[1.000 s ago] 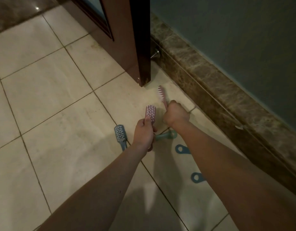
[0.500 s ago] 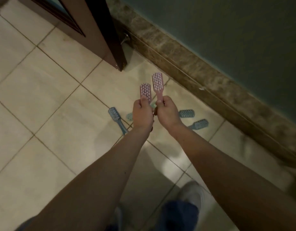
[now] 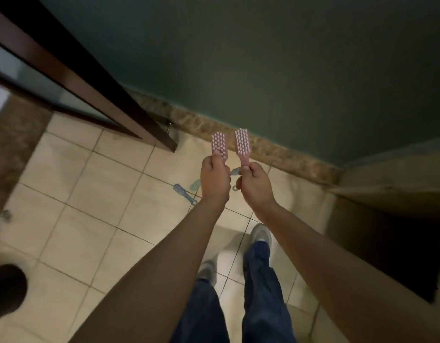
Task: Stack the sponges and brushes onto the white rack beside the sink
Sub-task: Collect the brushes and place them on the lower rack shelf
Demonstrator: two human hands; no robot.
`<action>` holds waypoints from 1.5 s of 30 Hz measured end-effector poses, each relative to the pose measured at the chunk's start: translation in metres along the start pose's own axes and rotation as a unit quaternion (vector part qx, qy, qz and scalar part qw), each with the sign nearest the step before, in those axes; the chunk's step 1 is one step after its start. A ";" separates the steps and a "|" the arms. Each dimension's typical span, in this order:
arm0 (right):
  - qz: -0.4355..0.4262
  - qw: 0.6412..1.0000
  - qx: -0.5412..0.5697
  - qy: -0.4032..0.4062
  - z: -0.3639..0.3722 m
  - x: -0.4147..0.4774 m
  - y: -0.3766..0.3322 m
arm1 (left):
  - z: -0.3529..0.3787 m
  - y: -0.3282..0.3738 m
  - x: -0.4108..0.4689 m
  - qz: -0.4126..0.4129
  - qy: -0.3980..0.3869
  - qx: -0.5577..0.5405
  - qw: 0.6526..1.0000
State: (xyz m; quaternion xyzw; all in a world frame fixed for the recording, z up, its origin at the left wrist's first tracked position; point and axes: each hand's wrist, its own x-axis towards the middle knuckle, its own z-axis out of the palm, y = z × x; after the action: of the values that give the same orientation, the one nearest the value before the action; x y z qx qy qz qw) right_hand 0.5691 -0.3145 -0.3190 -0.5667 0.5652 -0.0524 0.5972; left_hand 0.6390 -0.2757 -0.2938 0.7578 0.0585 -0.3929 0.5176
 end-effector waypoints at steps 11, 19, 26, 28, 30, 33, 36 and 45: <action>-0.017 0.986 0.111 0.123 -0.107 -0.160 -0.099 | 0.002 0.114 -0.166 0.047 -0.154 0.051 0.986; -0.039 0.949 0.191 0.248 -0.163 -0.256 -0.086 | 0.007 0.137 -0.258 0.073 -0.302 0.128 0.942; -0.040 0.893 0.256 0.369 -0.199 -0.332 -0.060 | 0.019 0.125 -0.331 0.097 -0.428 0.186 0.879; -0.031 0.879 0.271 0.391 -0.209 -0.355 -0.050 | 0.027 0.117 -0.353 0.110 -0.460 0.202 0.858; -0.027 0.866 0.278 0.414 -0.220 -0.379 -0.038 | 0.036 0.106 -0.374 0.119 -0.493 0.221 0.833; -0.004 0.838 0.290 0.462 -0.232 -0.417 -0.017 | 0.049 0.086 -0.407 0.129 -0.539 0.257 0.792; 0.012 0.798 0.326 0.507 -0.242 -0.453 0.007 | 0.059 0.066 -0.444 0.136 -0.583 0.275 0.753; 0.039 0.708 0.359 0.607 -0.270 -0.562 0.093 | 0.077 -0.014 -0.562 0.147 -0.657 0.318 0.668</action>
State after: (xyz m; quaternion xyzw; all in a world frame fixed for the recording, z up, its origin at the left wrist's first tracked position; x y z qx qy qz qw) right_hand 0.1175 -0.0534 0.0347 -0.1335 0.7658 -0.5606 0.2854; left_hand 0.2064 -0.1546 0.0527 0.4210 -0.5374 -0.7026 0.2009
